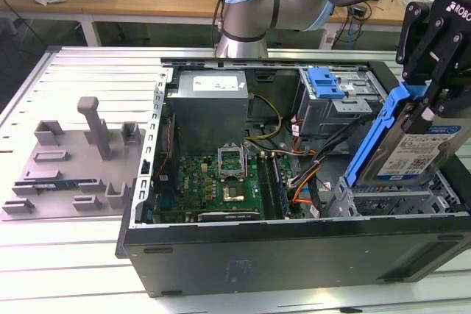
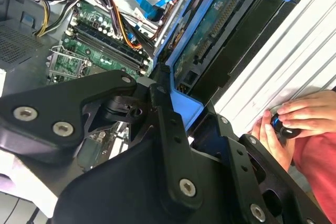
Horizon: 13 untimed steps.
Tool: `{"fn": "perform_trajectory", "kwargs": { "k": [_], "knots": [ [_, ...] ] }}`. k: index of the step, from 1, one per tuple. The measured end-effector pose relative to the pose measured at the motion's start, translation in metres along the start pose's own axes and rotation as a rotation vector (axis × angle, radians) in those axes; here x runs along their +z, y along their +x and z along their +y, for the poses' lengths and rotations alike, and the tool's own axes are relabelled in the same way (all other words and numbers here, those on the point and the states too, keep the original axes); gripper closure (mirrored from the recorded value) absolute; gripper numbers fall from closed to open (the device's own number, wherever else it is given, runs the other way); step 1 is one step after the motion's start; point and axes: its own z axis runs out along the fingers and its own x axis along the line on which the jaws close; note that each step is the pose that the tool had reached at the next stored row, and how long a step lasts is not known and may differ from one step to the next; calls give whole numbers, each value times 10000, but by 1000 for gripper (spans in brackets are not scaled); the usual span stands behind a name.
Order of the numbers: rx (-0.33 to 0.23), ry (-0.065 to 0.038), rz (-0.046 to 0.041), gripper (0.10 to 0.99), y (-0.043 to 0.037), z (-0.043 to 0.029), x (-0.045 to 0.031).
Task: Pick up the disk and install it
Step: 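Insert the disk into the insertion slot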
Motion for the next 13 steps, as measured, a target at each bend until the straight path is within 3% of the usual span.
{"fn": "perform_trajectory", "kwargs": {
  "k": [8,13],
  "knots": [
    [32,3,-4,718,2,-1,61],
    [49,-1,44,718,-1,0,-166]
  ]
}}
